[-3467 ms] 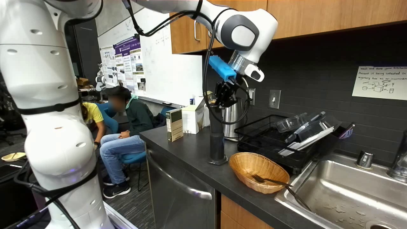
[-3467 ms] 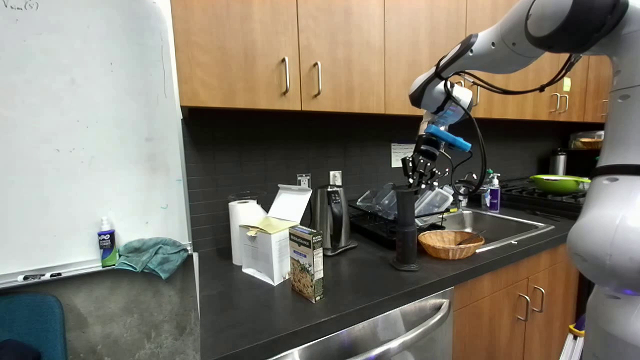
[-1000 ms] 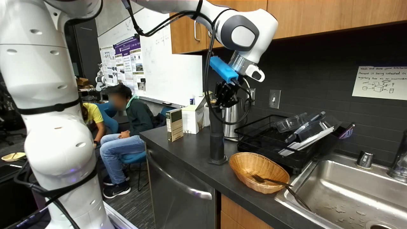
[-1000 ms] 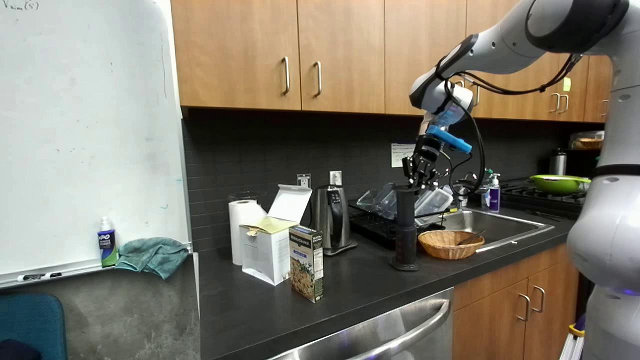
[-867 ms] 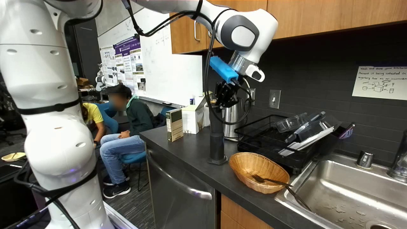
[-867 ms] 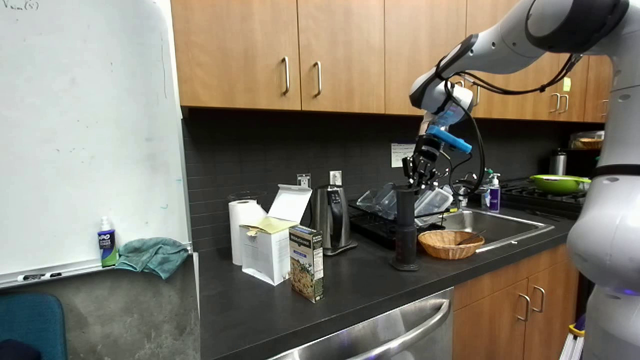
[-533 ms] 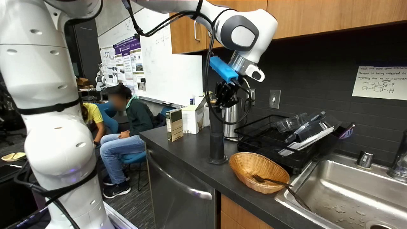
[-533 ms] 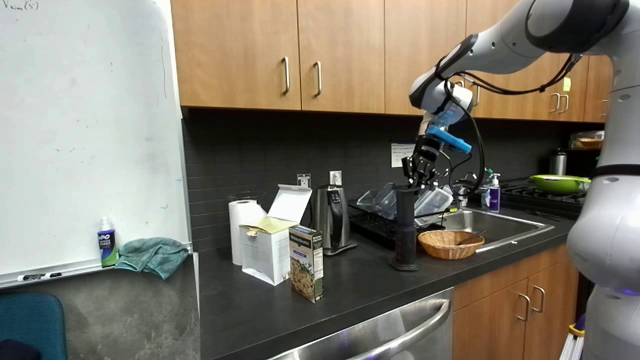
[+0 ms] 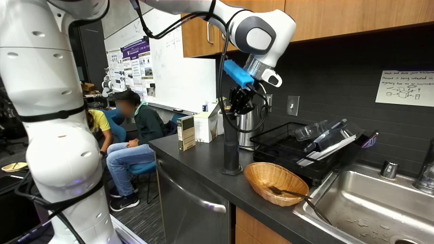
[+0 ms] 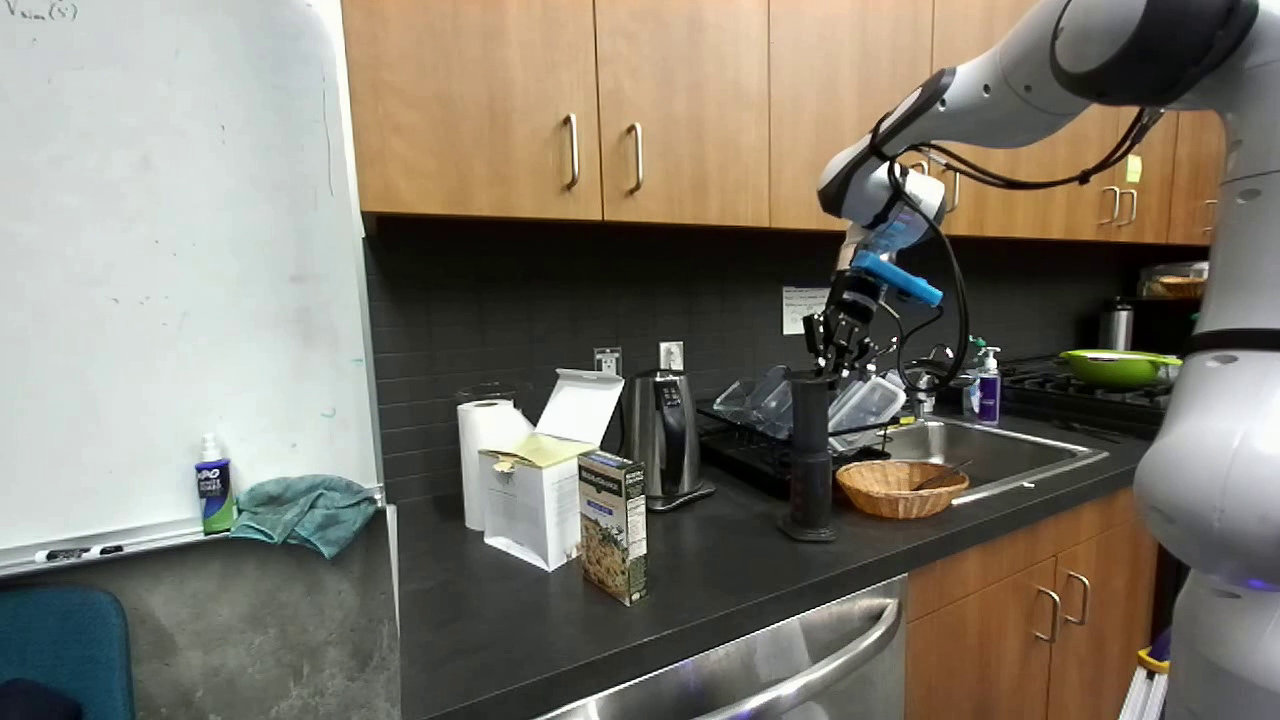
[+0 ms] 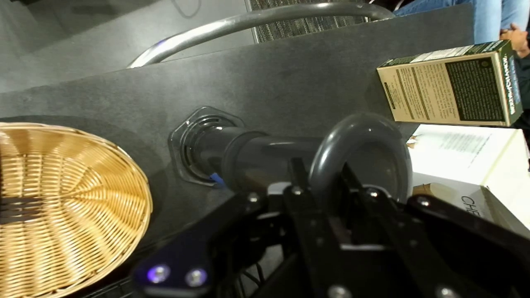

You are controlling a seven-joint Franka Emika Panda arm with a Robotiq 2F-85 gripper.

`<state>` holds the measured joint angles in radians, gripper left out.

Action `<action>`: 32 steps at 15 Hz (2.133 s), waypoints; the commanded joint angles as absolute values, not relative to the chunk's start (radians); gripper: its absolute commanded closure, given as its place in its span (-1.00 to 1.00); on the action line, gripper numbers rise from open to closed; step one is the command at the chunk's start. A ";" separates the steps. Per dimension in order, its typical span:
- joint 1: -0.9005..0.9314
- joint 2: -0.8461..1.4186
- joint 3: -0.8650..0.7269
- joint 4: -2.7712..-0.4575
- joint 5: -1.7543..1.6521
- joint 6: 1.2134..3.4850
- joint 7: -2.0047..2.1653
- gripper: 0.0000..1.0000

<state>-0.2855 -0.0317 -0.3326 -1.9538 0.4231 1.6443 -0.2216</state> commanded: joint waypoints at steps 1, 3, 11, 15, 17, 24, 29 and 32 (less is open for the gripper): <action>-0.286 -0.033 -0.320 -1.992 0.430 1.683 -0.231 0.09; -0.285 -0.033 -0.319 -2.000 0.429 1.690 -0.230 -0.03; -0.282 -0.040 -0.304 -2.051 0.421 1.731 -0.223 -0.98; -0.279 -0.051 -0.299 -2.053 0.414 1.740 -0.216 -1.00; -0.278 -0.059 -0.296 -2.053 0.409 1.740 -0.215 -1.00; -0.276 -0.089 -0.293 -2.051 0.397 1.736 -0.211 -1.00; -0.275 -0.112 -0.293 -2.049 0.392 1.737 -0.209 -1.00; -0.272 -0.127 -0.292 -2.050 0.390 1.738 -0.206 -1.00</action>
<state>-0.2792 -0.0918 -0.2975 -2.0387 0.4139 1.7284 -0.2227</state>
